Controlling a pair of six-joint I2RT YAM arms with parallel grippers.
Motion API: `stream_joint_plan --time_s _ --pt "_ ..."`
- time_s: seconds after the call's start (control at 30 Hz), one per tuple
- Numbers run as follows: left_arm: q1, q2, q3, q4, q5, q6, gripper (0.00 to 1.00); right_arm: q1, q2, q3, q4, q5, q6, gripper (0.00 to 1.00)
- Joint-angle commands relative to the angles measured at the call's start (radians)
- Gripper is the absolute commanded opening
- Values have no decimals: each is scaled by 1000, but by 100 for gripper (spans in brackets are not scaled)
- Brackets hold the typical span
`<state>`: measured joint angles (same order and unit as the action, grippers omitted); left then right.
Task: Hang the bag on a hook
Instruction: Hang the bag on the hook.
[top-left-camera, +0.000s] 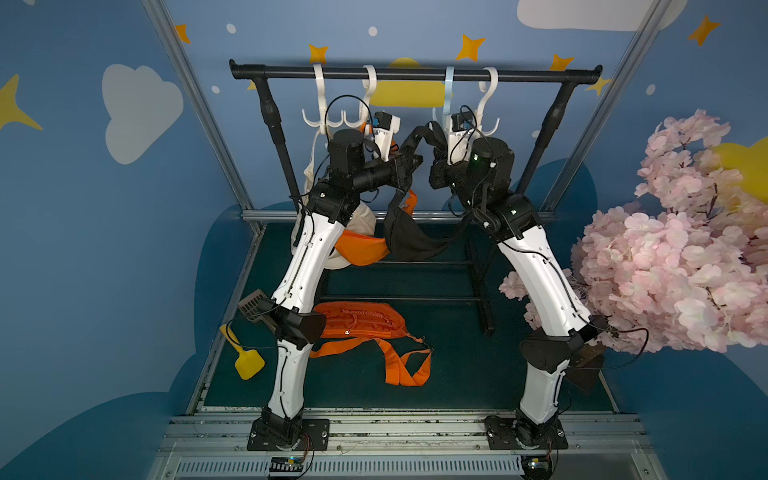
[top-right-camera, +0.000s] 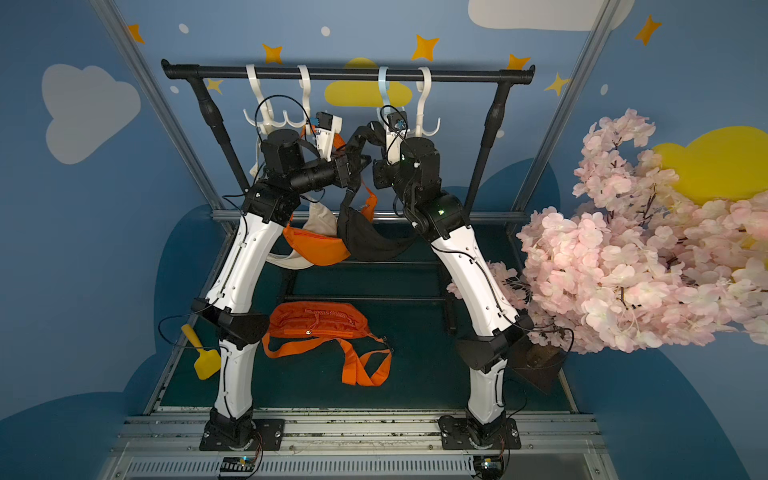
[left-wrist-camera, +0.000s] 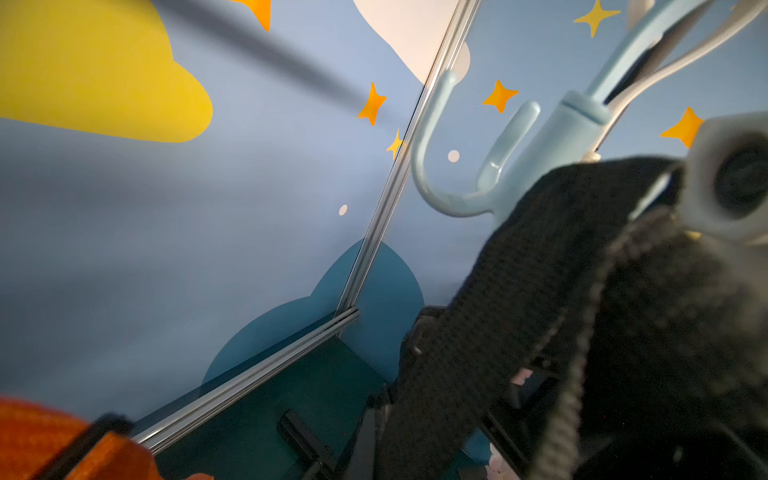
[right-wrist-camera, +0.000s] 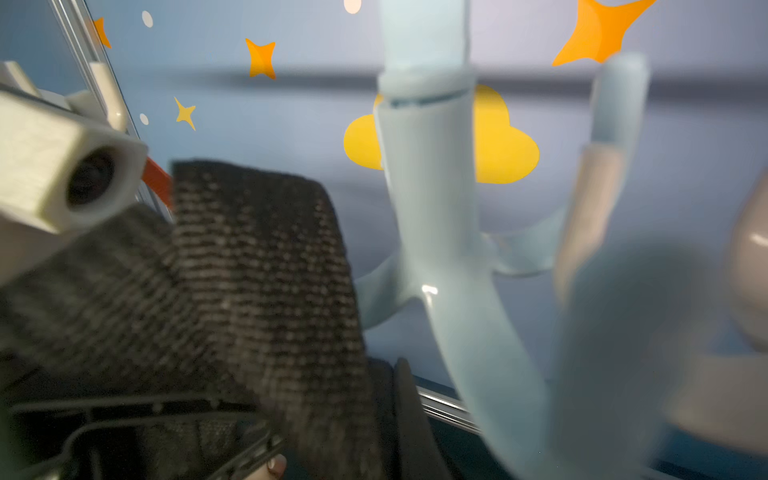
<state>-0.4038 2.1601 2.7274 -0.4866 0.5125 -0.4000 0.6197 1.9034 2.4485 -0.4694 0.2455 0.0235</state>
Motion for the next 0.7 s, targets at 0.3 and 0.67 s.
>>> stream_joint_plan --time_s 0.3,0.67 --pt "3 -29 -10 -13 33 11 10 3 -61 -9 6 -23 12 0" --pt "-5 -122 -171 72 102 77 37 -4 -136 -204 54 -24 30 0"
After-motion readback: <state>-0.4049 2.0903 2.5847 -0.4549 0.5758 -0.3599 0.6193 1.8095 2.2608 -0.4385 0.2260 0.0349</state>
